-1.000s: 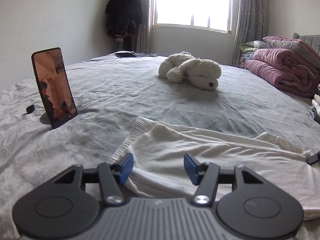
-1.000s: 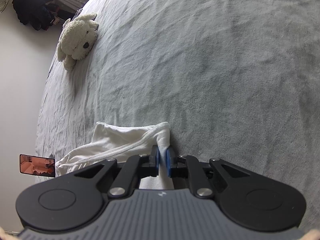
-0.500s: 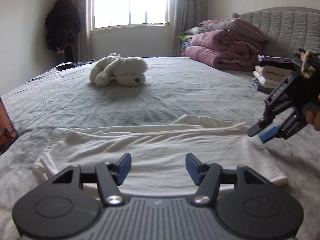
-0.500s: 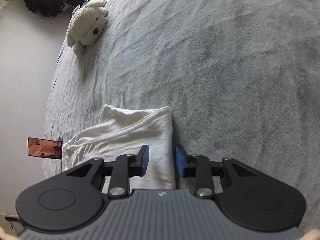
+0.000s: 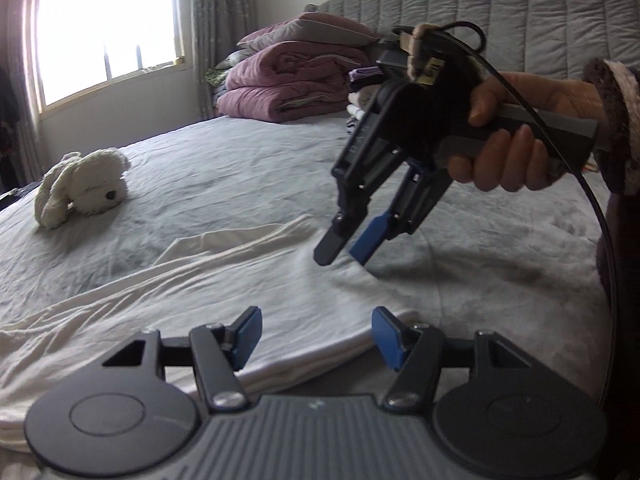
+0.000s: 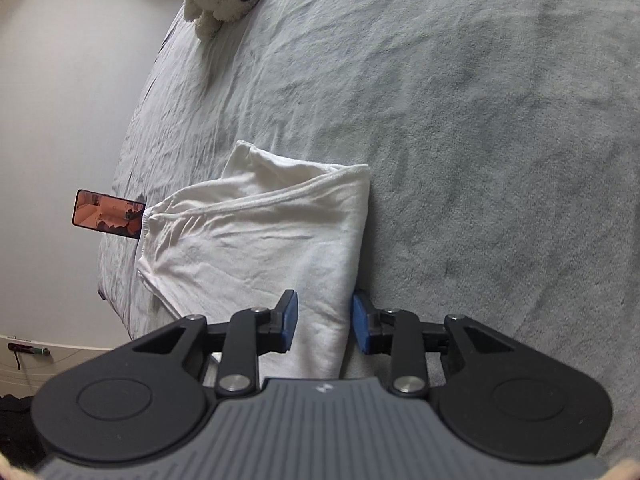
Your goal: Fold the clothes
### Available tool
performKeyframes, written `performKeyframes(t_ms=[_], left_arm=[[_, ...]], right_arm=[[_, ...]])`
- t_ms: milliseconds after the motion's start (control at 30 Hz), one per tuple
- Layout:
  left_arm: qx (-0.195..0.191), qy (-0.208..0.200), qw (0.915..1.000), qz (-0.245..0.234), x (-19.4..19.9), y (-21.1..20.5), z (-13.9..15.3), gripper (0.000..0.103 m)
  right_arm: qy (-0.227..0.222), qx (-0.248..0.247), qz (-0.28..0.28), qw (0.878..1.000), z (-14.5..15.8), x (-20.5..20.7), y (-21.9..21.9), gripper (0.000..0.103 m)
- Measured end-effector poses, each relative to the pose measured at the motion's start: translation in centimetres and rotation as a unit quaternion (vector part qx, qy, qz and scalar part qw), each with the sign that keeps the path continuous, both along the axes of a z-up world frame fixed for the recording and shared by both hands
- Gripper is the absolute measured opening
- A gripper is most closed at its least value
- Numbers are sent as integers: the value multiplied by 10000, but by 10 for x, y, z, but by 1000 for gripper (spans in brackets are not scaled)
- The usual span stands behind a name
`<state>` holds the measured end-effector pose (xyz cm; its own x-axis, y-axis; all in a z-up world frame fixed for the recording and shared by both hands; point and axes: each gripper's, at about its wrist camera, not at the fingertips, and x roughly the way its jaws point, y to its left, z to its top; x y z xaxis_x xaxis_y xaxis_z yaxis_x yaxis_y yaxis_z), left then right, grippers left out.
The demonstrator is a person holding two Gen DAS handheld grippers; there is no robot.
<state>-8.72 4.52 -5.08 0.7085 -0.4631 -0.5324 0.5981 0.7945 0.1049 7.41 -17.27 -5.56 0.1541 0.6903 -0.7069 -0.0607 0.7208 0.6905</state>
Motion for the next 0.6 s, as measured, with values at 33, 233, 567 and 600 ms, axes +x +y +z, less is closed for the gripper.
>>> performKeyframes(t_ms=[33, 233, 567, 600], left_arm=[[50, 6, 9999, -105, -1, -4, -2, 62], [262, -96, 9985, -465, -7, -22, -9, 62], [581, -550, 9959, -431, -12, -38, -9, 58], [580, -556, 9961, -360, -11, -38, -8, 55]], right_arm=[[79, 56, 8, 10000, -2, -2, 0, 34], [641, 284, 143, 9974, -9, -18, 0, 23], [626, 609, 139, 9961, 0, -24, 0, 9], [612, 681, 101, 9957, 2, -23, -1, 9]])
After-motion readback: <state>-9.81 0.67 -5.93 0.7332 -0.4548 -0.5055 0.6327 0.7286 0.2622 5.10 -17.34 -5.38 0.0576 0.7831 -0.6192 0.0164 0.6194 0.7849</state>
